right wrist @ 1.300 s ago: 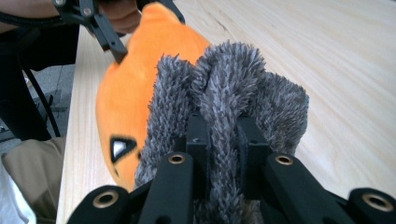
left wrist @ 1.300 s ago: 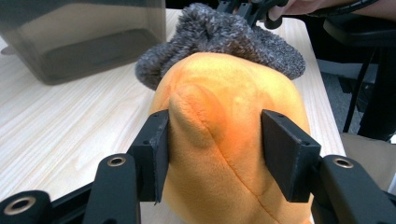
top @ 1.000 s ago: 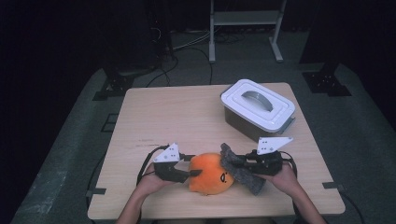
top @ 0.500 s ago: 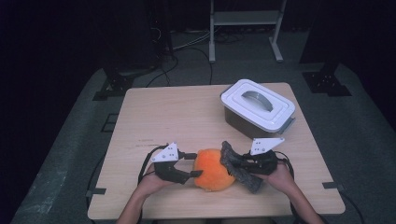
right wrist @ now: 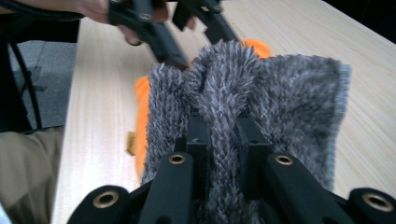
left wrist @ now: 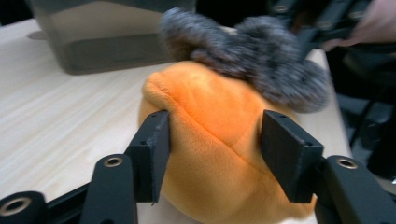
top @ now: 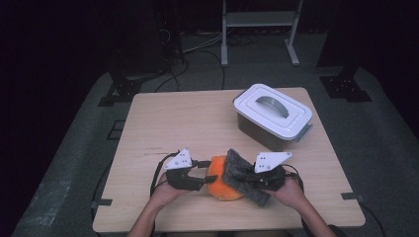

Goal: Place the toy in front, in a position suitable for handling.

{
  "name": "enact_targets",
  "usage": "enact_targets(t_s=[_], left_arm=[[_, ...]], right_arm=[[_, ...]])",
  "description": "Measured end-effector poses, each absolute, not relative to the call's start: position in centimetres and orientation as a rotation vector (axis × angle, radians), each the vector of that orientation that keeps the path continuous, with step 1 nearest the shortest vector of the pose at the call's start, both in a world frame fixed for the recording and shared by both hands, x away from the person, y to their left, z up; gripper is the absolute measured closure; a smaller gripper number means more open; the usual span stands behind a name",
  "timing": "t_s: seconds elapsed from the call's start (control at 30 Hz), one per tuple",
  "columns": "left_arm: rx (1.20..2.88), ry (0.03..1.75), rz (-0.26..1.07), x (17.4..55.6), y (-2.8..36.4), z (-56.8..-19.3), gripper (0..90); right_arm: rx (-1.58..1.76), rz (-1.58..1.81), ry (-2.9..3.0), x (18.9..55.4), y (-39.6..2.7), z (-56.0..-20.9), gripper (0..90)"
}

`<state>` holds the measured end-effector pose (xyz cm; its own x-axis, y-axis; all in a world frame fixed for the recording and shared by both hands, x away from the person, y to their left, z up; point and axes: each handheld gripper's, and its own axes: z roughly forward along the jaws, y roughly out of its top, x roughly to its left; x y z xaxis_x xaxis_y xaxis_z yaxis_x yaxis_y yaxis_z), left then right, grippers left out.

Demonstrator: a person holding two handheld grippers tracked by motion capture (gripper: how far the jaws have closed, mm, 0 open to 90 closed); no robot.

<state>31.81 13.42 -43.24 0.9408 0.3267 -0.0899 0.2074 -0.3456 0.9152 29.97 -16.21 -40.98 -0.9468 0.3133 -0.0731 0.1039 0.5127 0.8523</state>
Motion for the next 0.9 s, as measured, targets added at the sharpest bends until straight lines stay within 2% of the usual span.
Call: enact_targets(t_s=[0.2,0.37,0.47,0.63,0.9], left_arm=[[1.937,0.352,0.117,31.6,13.0,-43.1,40.8],[1.947,0.400,0.165,31.7,12.9,-43.2,45.7],[1.933,0.431,0.166,31.9,12.7,-43.4,46.3],[1.937,0.478,0.168,32.1,12.8,-43.7,46.6],[1.921,0.478,0.145,32.3,12.8,-43.8,46.4]], right_arm=[[0.429,1.393,2.496,30.9,-17.3,-41.2,77.6],[0.419,1.435,2.471,30.3,-17.3,-40.4,77.7],[0.353,1.457,2.462,29.3,-16.6,-39.6,77.7],[0.269,1.343,2.518,28.8,-14.9,-40.7,77.6],[0.395,1.424,2.480,29.5,-17.6,-40.4,77.7]])
